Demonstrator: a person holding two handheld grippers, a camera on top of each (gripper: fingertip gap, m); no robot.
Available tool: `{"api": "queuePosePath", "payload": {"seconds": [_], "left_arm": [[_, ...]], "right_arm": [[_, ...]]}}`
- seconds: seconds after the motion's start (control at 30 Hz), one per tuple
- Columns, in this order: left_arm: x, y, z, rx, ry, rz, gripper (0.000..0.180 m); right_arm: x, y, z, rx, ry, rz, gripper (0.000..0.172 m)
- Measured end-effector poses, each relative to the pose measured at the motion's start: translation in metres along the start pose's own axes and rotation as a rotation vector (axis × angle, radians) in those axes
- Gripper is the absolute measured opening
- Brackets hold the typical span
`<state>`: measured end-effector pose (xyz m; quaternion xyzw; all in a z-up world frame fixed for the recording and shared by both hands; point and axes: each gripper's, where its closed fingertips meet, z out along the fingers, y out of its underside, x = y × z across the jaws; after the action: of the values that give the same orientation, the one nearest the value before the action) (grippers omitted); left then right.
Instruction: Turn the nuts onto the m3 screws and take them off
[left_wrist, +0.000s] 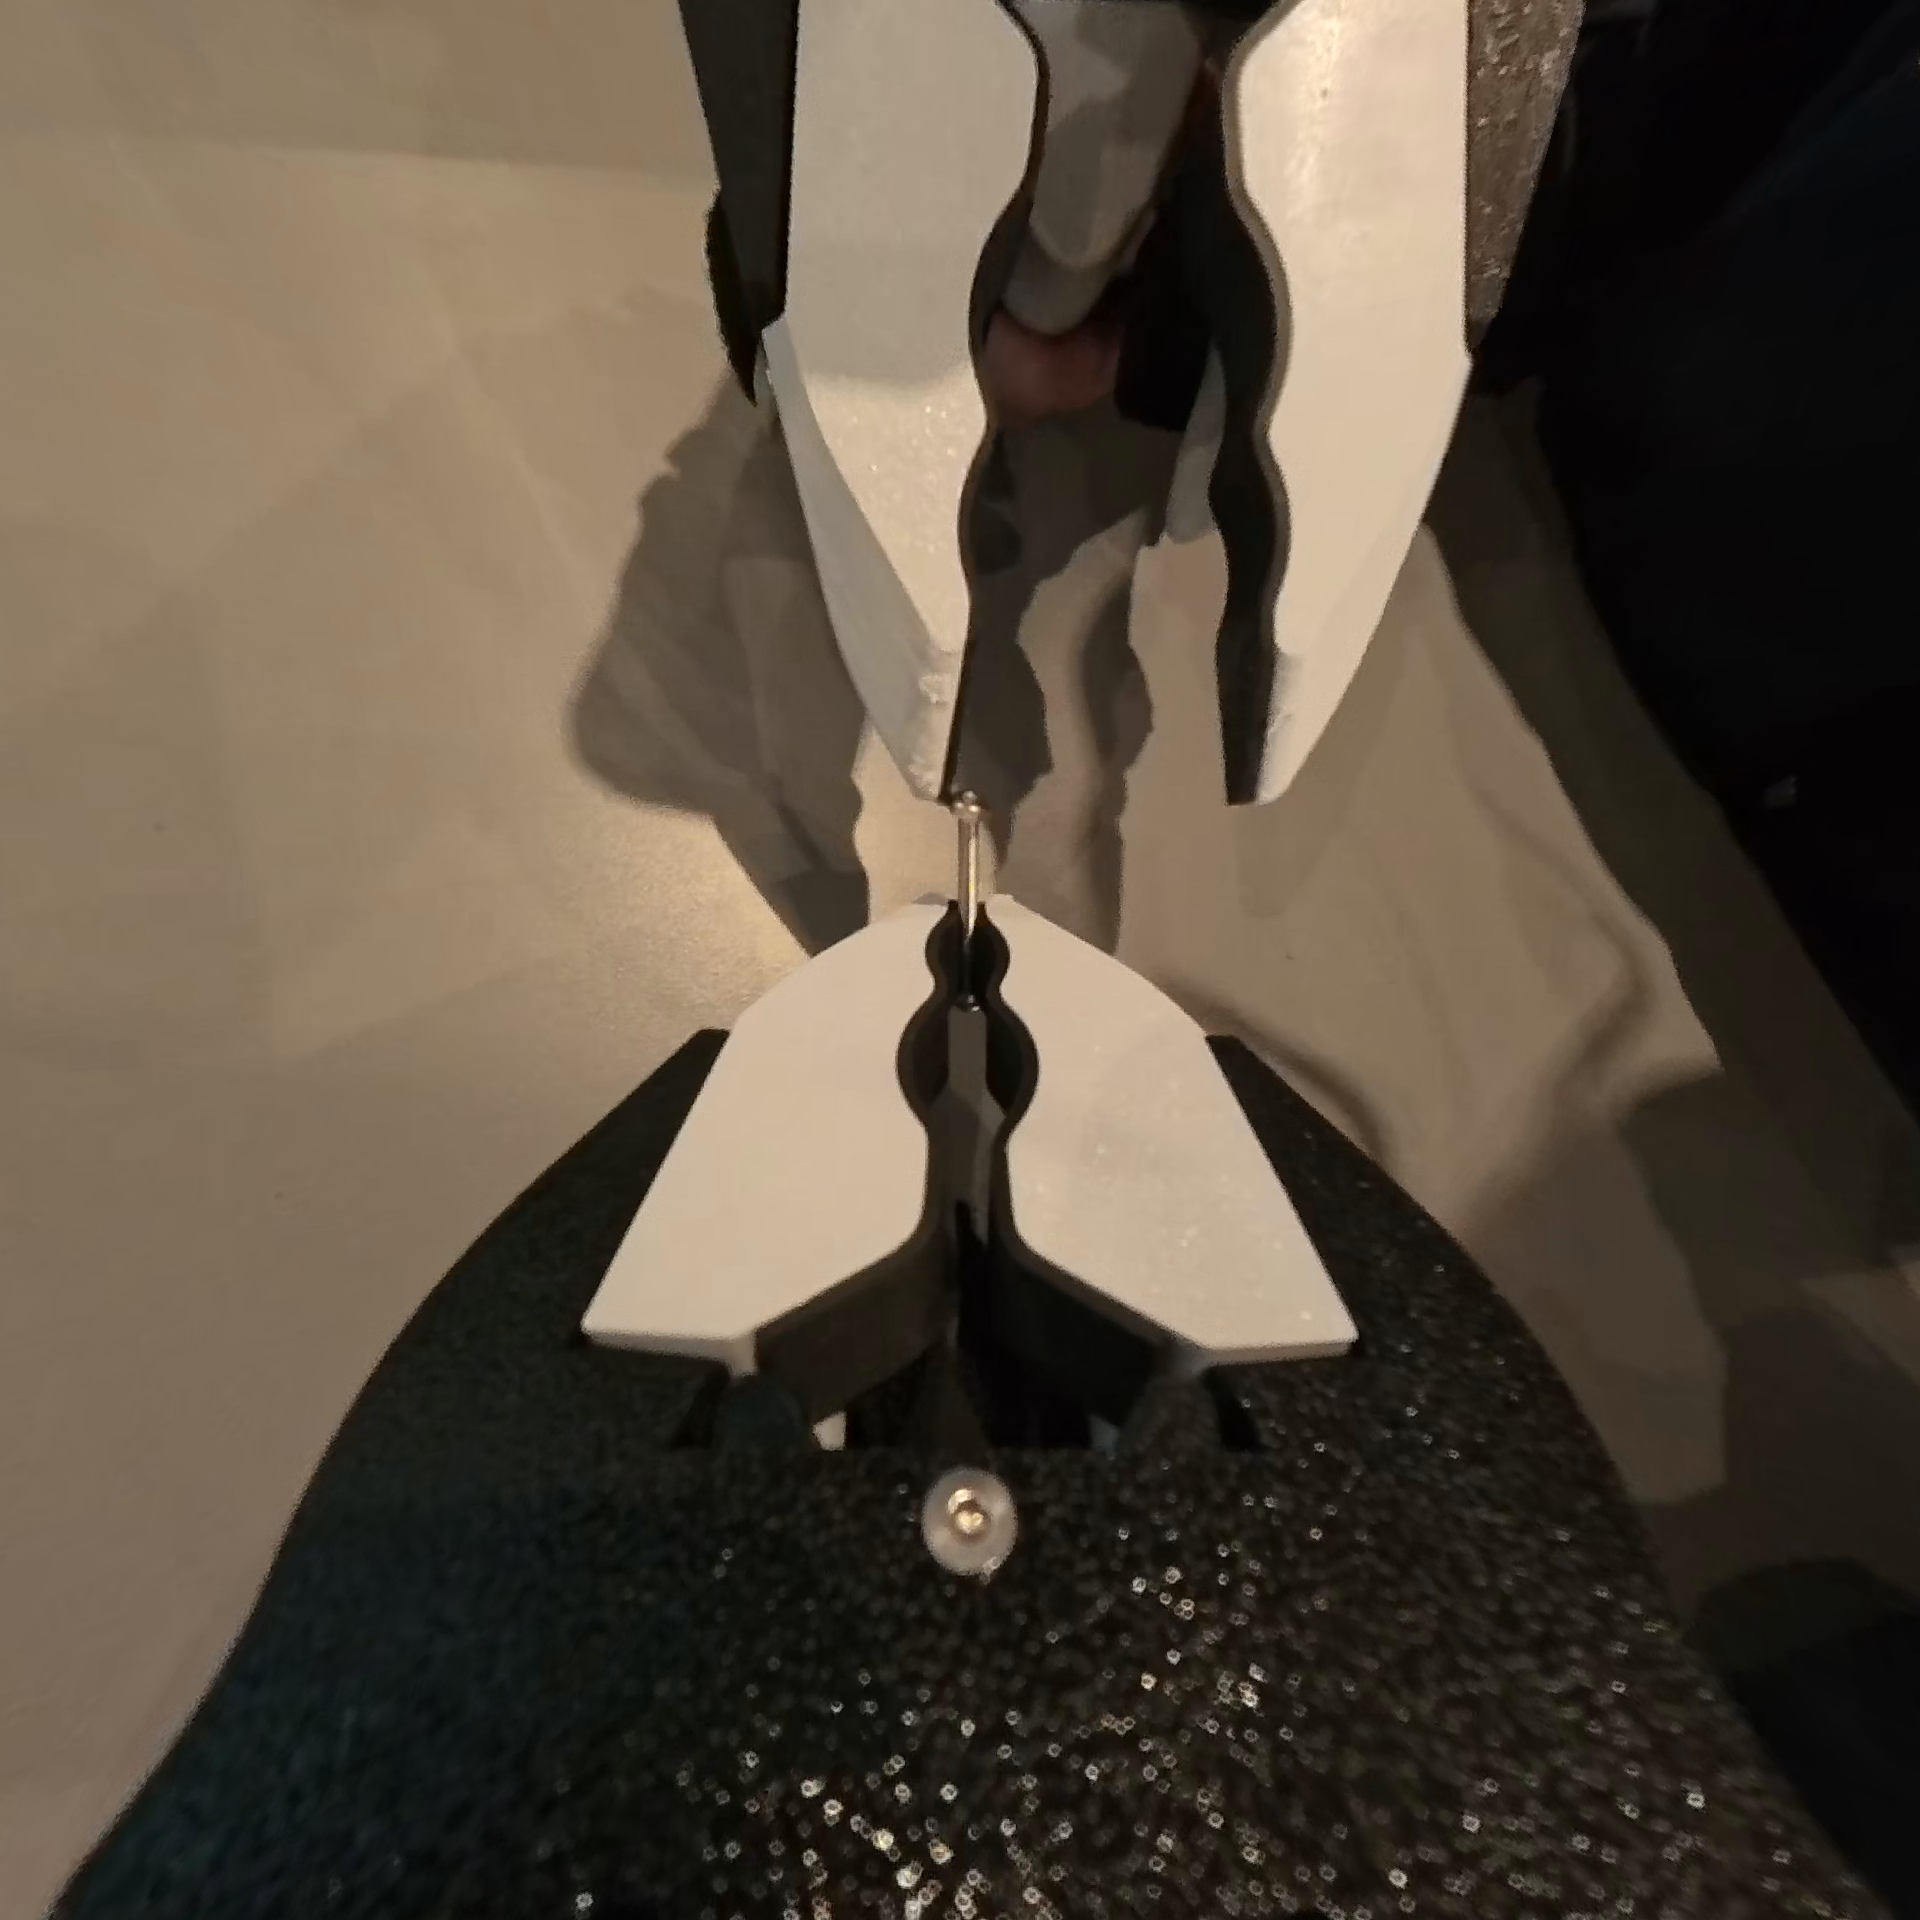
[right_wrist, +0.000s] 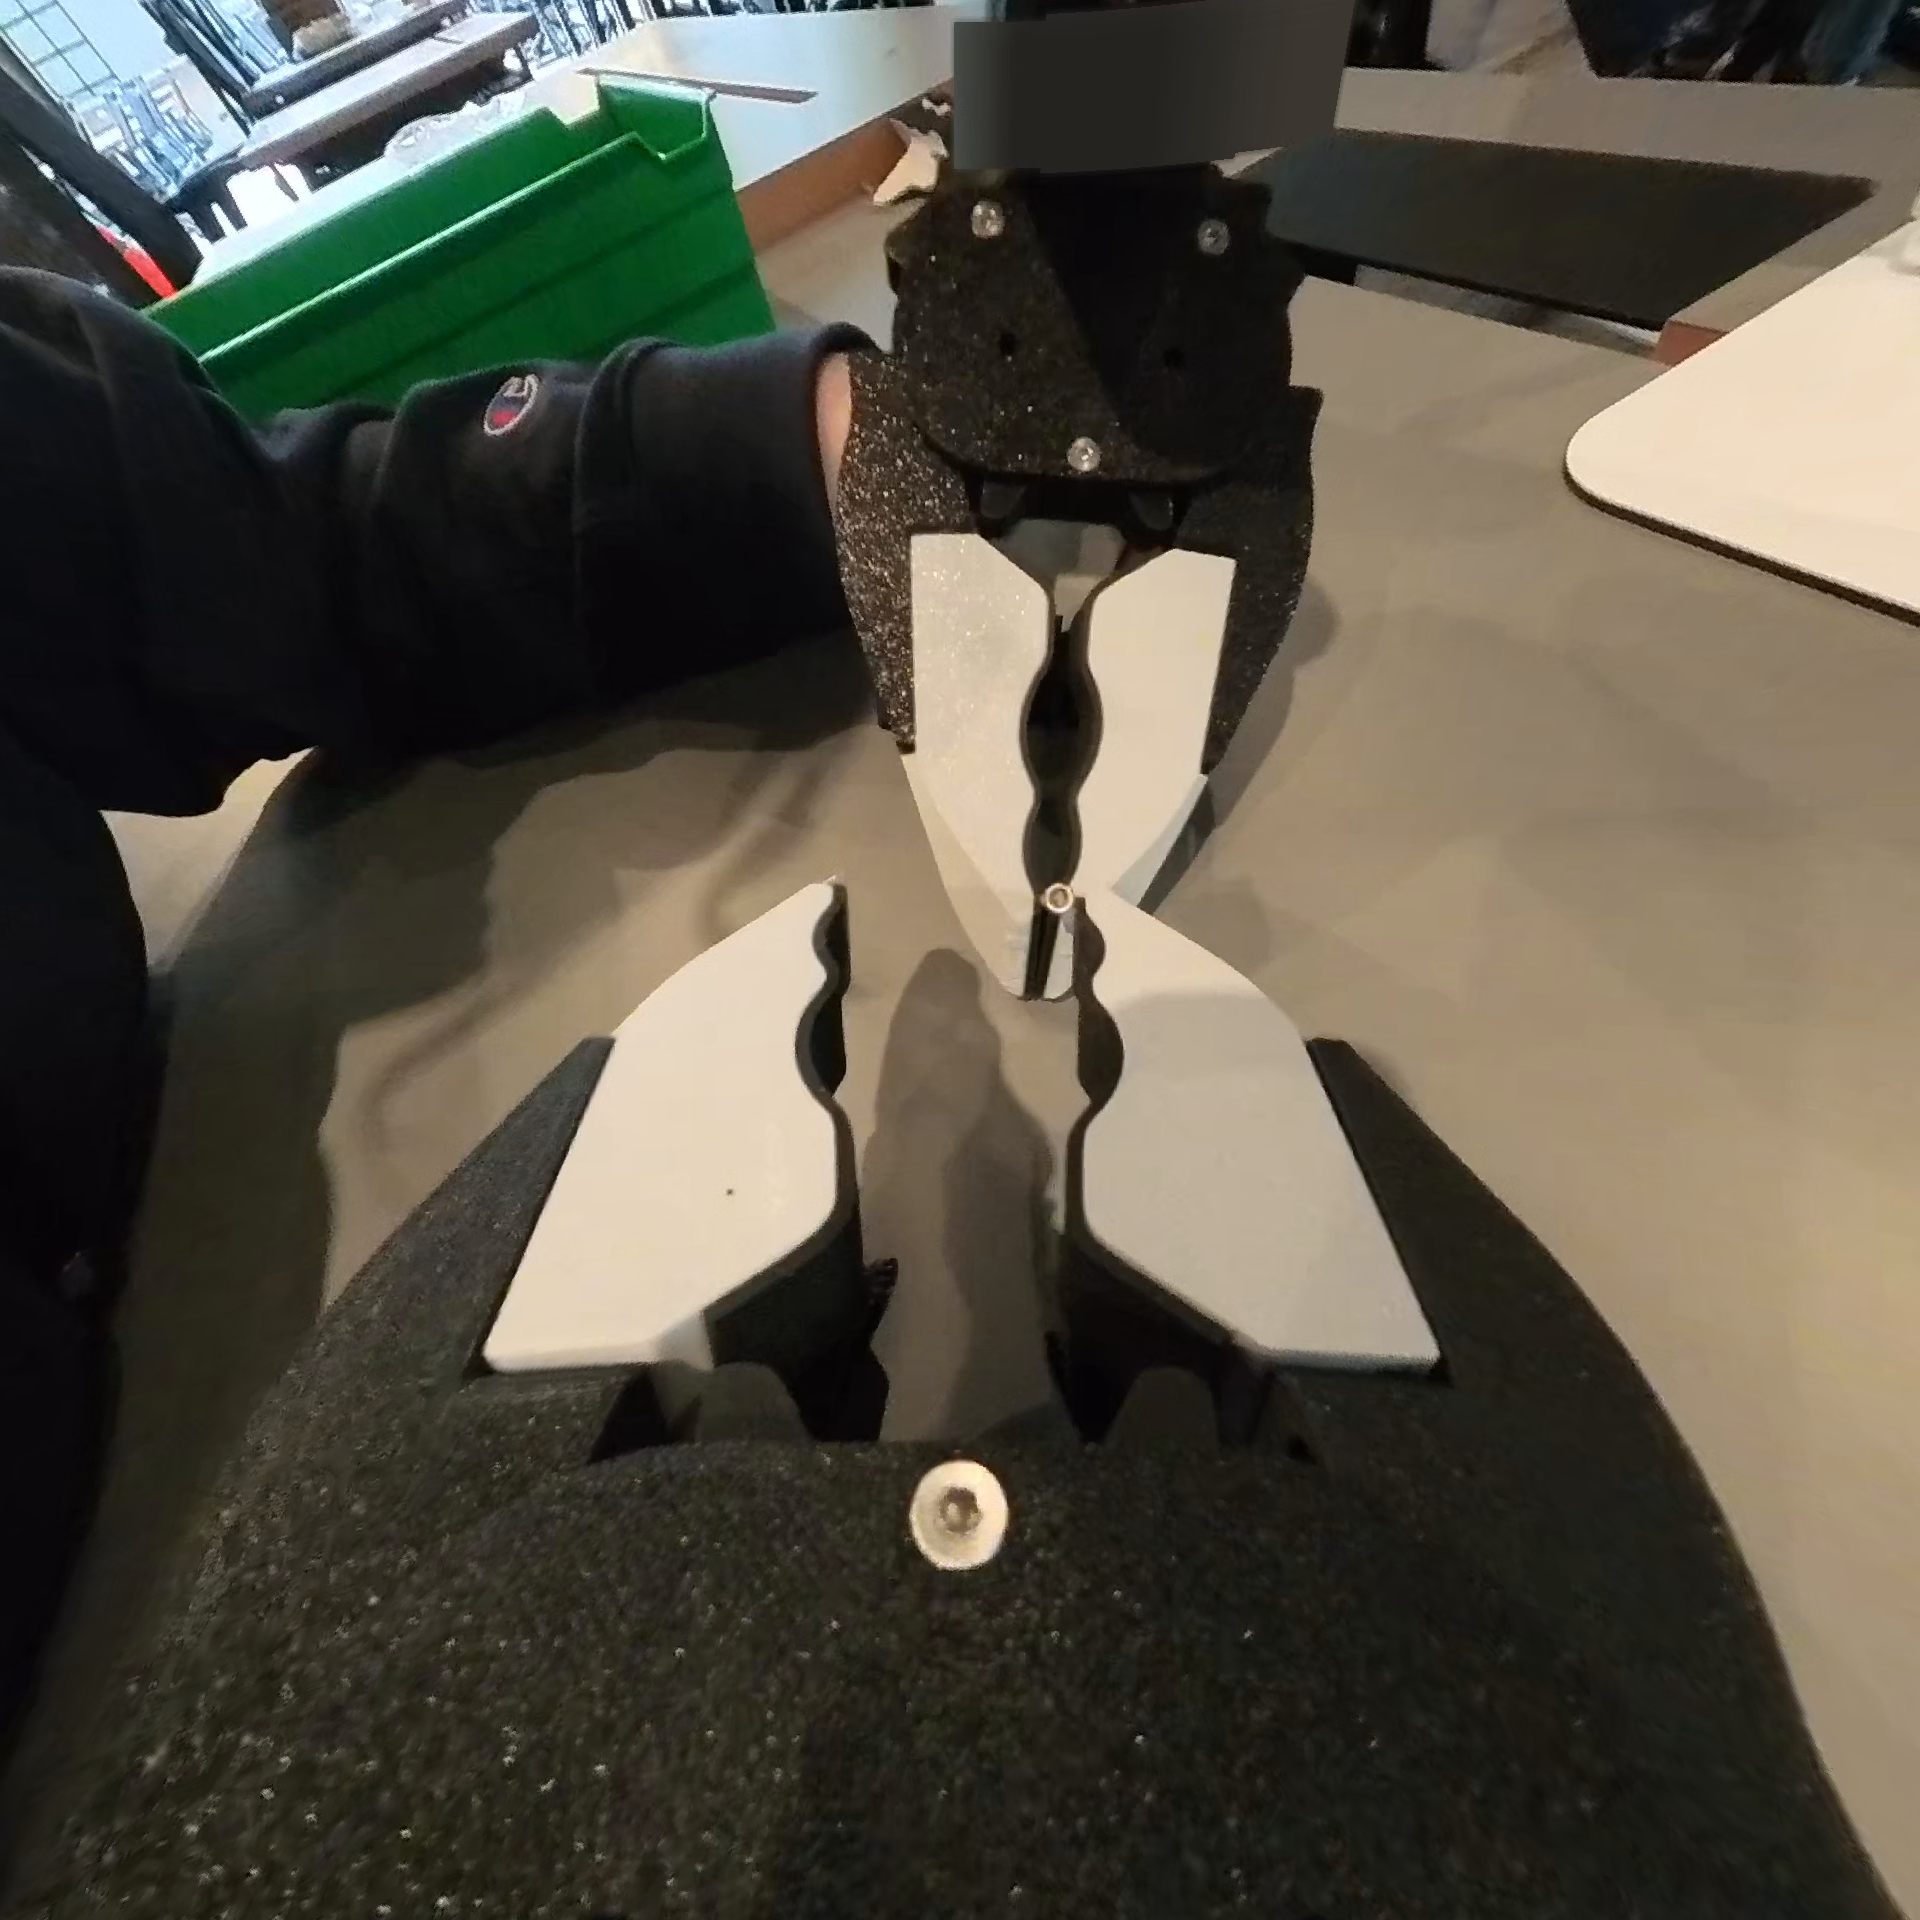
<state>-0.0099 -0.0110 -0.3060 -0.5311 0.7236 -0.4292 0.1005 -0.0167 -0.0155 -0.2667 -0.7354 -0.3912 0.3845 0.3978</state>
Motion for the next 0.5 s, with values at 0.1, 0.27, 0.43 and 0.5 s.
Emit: {"api": "queuePosePath", "payload": {"seconds": [0.1,0.27,0.43,0.5], "left_arm": [[-0.0005,-0.0001,-0.0001,0.001,0.000,-0.007,0.001],[-0.0003,-0.0004,-0.0004,0.003,0.006,-0.014,0.001],[-0.0003,-0.0005,-0.0006,0.003,0.005,-0.016,0.001],[-0.0003,-0.0006,-0.0007,0.004,0.011,-0.024,0.001]], "right_arm": [[-0.0034,0.0051,-0.0019,-0.028,-0.020,-0.012,0.037],[0.0012,-0.0006,-0.0025,0.009,0.013,-0.021,0.036],[-0.0021,0.0009,-0.0028,-0.002,-0.012,-0.033,0.031],[-0.0067,0.0059,-0.0034,-0.031,-0.053,-0.014,0.031]]}}
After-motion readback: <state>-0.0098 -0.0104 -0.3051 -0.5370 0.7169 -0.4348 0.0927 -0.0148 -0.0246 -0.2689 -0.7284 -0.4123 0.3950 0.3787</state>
